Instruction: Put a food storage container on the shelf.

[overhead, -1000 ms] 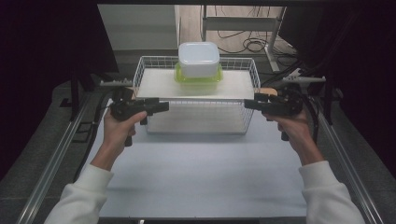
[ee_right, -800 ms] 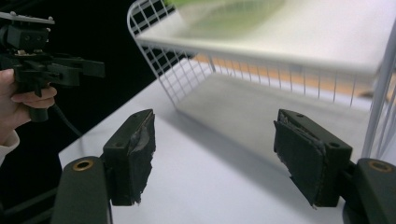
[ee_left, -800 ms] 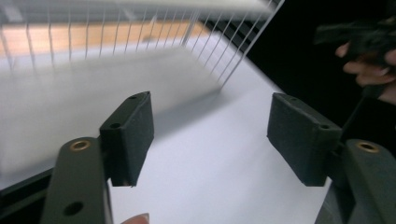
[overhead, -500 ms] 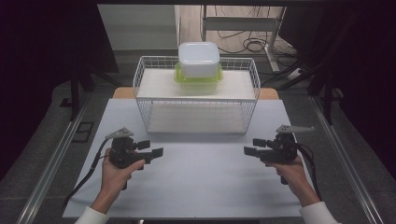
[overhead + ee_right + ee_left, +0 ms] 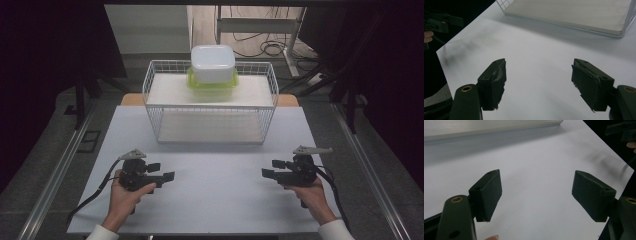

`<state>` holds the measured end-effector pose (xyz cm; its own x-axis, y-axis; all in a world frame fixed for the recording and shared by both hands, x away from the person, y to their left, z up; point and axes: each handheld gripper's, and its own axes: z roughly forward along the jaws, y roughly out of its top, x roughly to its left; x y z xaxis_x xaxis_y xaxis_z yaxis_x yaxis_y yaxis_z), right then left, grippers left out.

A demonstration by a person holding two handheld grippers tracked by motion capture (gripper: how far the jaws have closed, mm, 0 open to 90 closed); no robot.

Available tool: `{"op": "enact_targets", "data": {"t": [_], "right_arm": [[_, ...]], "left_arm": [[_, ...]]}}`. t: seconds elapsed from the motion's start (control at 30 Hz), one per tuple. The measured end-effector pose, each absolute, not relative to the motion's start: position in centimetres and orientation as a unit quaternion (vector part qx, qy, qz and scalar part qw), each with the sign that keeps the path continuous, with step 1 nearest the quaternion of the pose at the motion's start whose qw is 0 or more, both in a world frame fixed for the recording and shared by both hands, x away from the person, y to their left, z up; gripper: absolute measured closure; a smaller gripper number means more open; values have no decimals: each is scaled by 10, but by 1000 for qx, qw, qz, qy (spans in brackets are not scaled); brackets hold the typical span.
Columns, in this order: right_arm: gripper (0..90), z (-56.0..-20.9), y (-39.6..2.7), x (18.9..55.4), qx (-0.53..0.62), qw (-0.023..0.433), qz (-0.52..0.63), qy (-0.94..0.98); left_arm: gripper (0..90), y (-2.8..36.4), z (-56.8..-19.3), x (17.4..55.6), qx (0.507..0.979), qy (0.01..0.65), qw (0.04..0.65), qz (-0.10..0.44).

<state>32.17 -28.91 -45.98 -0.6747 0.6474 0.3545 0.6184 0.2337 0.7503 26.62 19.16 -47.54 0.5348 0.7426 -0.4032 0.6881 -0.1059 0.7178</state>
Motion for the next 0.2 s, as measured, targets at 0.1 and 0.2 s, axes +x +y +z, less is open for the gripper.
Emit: {"op": "enact_targets", "data": {"t": [0.1,0.2], "right_arm": [[263,-465,-291,322,405,16,463,788],[251,-466,-291,322,406,17,463,788]], "left_arm": [[233,191,-476,267,745,482,461,30],[229,192,-476,267,746,483,457,32]]}}
